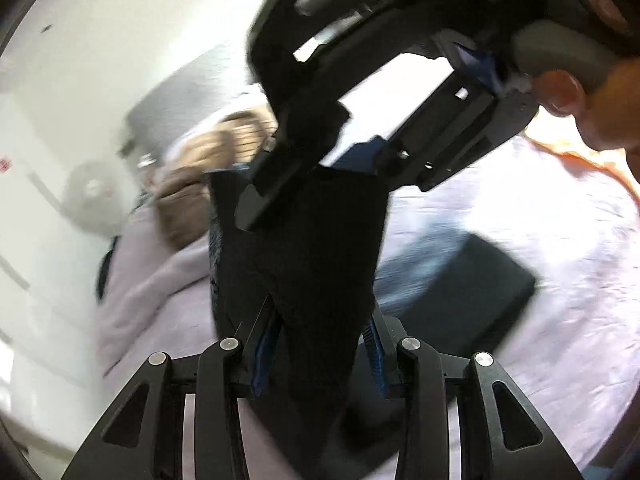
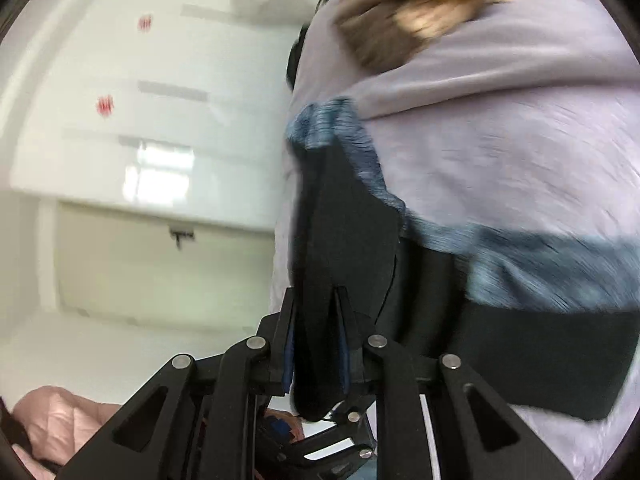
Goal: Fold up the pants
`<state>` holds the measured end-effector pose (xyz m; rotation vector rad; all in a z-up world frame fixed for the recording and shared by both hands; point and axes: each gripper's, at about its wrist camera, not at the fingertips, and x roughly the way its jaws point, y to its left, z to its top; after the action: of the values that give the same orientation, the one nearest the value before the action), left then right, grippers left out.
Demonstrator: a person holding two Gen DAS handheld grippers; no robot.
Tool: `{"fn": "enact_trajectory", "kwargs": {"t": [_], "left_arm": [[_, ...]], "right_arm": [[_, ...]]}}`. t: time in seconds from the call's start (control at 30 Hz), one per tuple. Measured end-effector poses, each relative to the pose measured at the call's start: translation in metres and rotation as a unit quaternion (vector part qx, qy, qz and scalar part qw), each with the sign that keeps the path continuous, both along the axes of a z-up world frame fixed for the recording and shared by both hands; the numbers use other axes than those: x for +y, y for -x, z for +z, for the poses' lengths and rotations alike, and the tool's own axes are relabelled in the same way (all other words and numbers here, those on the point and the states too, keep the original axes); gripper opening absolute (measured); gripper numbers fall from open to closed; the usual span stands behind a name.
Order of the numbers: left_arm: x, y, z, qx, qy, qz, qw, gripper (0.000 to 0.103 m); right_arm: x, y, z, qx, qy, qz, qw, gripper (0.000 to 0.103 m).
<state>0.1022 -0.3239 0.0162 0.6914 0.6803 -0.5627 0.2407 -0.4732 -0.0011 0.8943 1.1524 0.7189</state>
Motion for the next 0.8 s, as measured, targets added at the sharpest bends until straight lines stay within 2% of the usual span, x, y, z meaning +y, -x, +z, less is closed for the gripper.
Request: {"fn": "enact_trajectory", "kwargs": {"t": [0.03, 0.1, 0.17, 0.27, 0.37, 0.4, 0.47, 0.57, 0.67, 0.73, 0.8], "left_arm": [[-0.014, 0.007, -0.008, 0.006, -0.006, -0.012, 0.9999, 0.039], [-0.043, 0.021, -0.033, 0.031, -0.023, -0.034, 0.9987, 0.039], [-0.065, 0.036, -0.060, 0.041, -0.051, -0.053, 0.9964, 0.039], [-0.073, 0.047, -0.089, 0.057, -0.080, -0.067, 0.9929, 0.039], [-0.077, 0.056, -0.100, 0.058, -0.101, -0.071, 0.9906, 0.041], [-0.077, 0.057, -0.101, 0.063, -0.105, -0.073, 0.9897, 0.045], [-0.070, 0.056, -0.097, 0.078, -0.102, -0.077, 0.9887, 0.047], [-0.046, 0.044, -0.079, 0.103, -0.081, -0.061, 0.9895, 0.070], [-0.014, 0.027, -0.058, 0.124, -0.048, -0.024, 0.9908, 0.071], [0.009, 0.008, -0.051, 0.124, -0.039, 0.021, 0.9913, 0.071], [0.033, -0.011, -0.049, 0.129, -0.036, 0.078, 0.9879, 0.071]], "right_arm": [[-0.027, 0.016, -0.012, 0.007, -0.002, -0.023, 1.000, 0.019], [-0.055, 0.034, -0.029, 0.010, 0.015, -0.036, 0.999, 0.019], [-0.089, 0.051, -0.067, 0.046, 0.020, -0.062, 0.997, 0.019], [-0.111, 0.074, -0.118, 0.083, 0.006, -0.091, 0.992, 0.019], [-0.118, 0.090, -0.156, 0.111, 0.004, -0.103, 0.988, 0.019], [-0.119, 0.094, -0.166, 0.116, 0.010, -0.104, 0.988, 0.019], [-0.119, 0.094, -0.175, 0.119, 0.008, -0.108, 0.987, 0.019], [-0.119, 0.098, -0.166, 0.118, 0.021, -0.114, 0.986, 0.020], [-0.113, 0.091, -0.133, 0.116, 0.082, -0.109, 0.984, 0.024], [-0.106, 0.090, -0.115, 0.113, 0.135, -0.113, 0.978, 0.026], [-0.106, 0.092, -0.104, 0.108, 0.180, -0.122, 0.970, 0.026]]}}
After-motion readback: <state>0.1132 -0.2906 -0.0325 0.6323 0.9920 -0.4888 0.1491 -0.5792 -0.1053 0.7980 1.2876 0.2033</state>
